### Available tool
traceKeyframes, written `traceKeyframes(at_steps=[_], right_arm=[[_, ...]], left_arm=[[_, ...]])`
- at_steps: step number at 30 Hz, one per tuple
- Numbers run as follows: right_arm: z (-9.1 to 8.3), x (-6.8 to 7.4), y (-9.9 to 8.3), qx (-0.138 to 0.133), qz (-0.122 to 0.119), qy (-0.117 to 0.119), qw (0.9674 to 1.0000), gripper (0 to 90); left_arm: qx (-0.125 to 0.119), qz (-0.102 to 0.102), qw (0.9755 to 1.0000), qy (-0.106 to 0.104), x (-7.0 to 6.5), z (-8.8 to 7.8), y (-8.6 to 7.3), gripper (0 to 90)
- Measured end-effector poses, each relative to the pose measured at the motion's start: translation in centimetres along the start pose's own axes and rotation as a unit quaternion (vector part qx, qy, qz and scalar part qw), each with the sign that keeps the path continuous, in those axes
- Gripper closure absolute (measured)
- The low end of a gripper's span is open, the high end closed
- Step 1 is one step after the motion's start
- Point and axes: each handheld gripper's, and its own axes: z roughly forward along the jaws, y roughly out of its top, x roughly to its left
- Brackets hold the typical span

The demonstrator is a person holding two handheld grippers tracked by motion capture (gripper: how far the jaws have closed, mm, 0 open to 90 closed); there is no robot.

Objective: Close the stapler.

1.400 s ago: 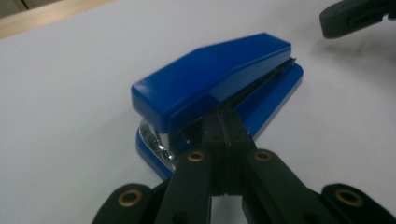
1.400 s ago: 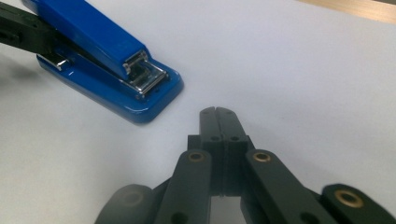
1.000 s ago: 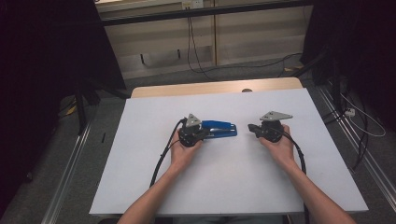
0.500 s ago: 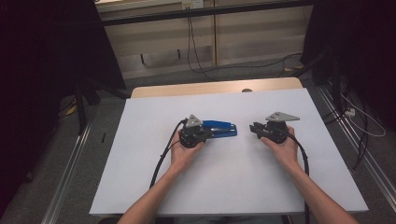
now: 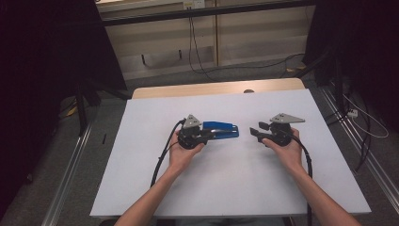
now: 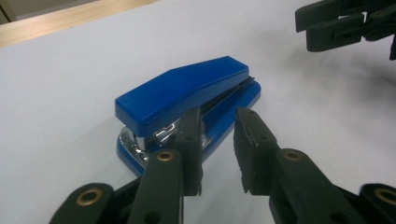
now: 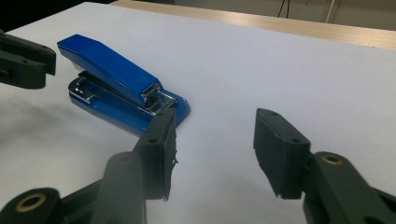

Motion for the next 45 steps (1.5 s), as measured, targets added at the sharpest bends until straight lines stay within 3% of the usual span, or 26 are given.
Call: traceKeyframes(at_steps=[4, 6, 14, 19, 21, 25, 29, 33, 37, 40, 45], right_arm=[[0.0, 0.3, 0.0, 0.001, 0.001, 0.0, 1.0, 41.0], [0.0, 0.4, 0.1, -0.003, 0.0, -0.002, 1.0, 35.0], [-0.5, 0.7, 0.4, -0.02, 0.005, -0.012, 0.9997, 13.1], [-0.6, 1.1, 0.5, -0.027, 0.007, -0.02, 0.9994, 4.1], [-0.7, 1.3, 0.5, -0.029, 0.007, -0.02, 0.9994, 3.5], [-1.1, 1.7, 0.8, -0.039, 0.003, -0.02, 0.999, 3.4], [-1.8, 2.0, 0.8, -0.049, 0.002, -0.029, 0.9984, 3.3], [-2.0, 2.2, 0.6, -0.05, -0.004, -0.038, 0.998, 3.5], [-2.5, 2.7, 0.4, -0.058, -0.007, -0.045, 0.9972, 3.4], [-2.8, 3.3, 0.1, -0.062, -0.019, -0.053, 0.9965, 3.2], [-3.1, 3.4, 0.1, -0.065, -0.019, -0.058, 0.996, 3.3]], left_arm=[[-0.013, 0.001, 0.9998, 0.015, 0.1, -0.6, -0.2, 60.9], [-0.023, -0.001, 0.9993, 0.031, 0.2, -0.9, -0.2, 50.4], [-0.03, -0.008, 0.9978, 0.058, 0.7, -1.4, -0.3, 21.4], [-0.033, -0.008, 0.9978, 0.057, 0.9, -1.3, -0.4, 5.6], [-0.032, 0.0, 0.9978, 0.057, 0.9, -1.4, -0.4, 4.3], [-0.023, -0.006, 0.9985, 0.05, 1.0, -1.9, -0.4, 4.3], [-0.03, -0.002, 0.9973, 0.066, 1.1, -2.9, -0.6, 4.5], [-0.044, -0.009, 0.9963, 0.073, 1.3, -4.1, -1.0, 4.5], [-0.046, 0.011, 0.9944, 0.094, 1.1, -5.3, -1.5, 4.4], [-0.05, 0.008, 0.9938, 0.099, 1.0, -6.2, -2.0, 4.2], [-0.064, -0.019, 0.9928, 0.099, 1.4, -7.6, -2.7, 4.2]])
